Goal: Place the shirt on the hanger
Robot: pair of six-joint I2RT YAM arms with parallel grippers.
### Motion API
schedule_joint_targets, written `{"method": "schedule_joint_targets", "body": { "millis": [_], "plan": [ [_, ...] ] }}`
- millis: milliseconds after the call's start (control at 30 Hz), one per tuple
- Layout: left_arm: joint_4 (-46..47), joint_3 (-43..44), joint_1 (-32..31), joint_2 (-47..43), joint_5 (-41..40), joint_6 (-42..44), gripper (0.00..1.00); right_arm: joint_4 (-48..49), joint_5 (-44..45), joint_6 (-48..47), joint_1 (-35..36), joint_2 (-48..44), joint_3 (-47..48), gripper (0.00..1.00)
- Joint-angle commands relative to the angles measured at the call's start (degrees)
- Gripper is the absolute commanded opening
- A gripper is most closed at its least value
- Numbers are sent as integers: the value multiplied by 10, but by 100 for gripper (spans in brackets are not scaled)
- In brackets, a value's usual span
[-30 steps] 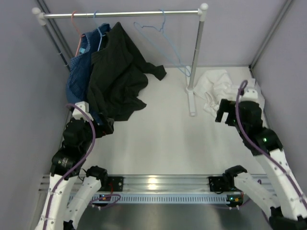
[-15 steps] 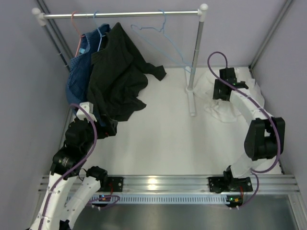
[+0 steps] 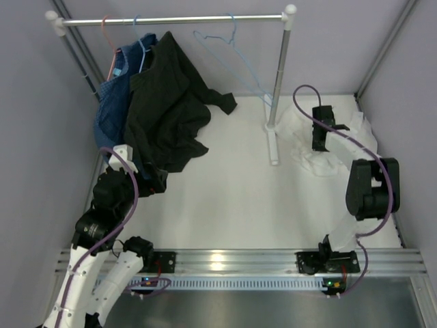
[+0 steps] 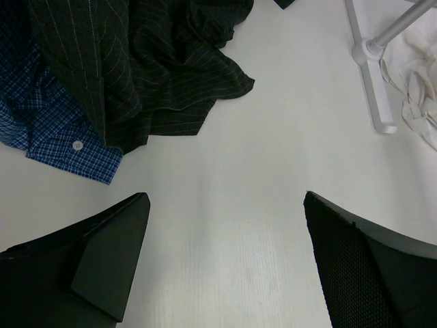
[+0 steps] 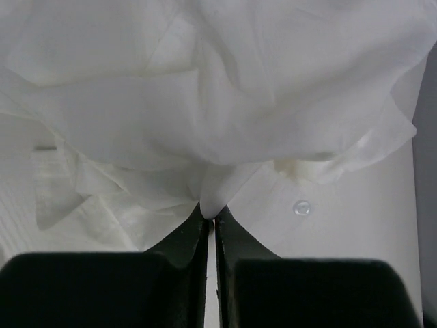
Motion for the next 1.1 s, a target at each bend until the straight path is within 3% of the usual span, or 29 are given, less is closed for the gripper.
{"method": "schedule_joint_targets", "body": {
  "millis": [0, 133, 267, 400, 500, 600, 700, 833, 900, 1067],
  "plan": [
    [32, -4, -3, 4, 4, -1, 98, 48, -2, 17, 39, -146, -38, 0],
    [32, -3, -2, 8, 5, 0, 98, -2, 21, 32, 85, -291, -59, 0],
    [31, -3, -2, -6, 0, 1, 98, -99, 9, 39, 140, -400, -20, 0],
    [30, -1, -2, -26, -2, 6, 98, -163, -135, 44, 144, -478, 60, 0],
    [31, 1, -2, -44, 3, 10, 98, -190, -316, 51, 144, -509, 125, 0],
    [38, 2, -2, -54, 24, 15, 98, -189, -393, 82, 143, -515, 123, 0],
    [46, 2, -2, -57, 46, 23, 98, -182, -451, 130, 144, -510, 53, 0],
    [58, 0, -2, -57, 127, 34, 98, -38, -475, 243, 148, -581, -94, 0],
    [71, -1, -2, -46, 178, 34, 98, 16, -432, 325, 158, -611, -193, 0],
    [137, -32, -2, 44, 261, -80, 98, 162, -265, 498, 196, -693, -402, 0]
  ]
}}
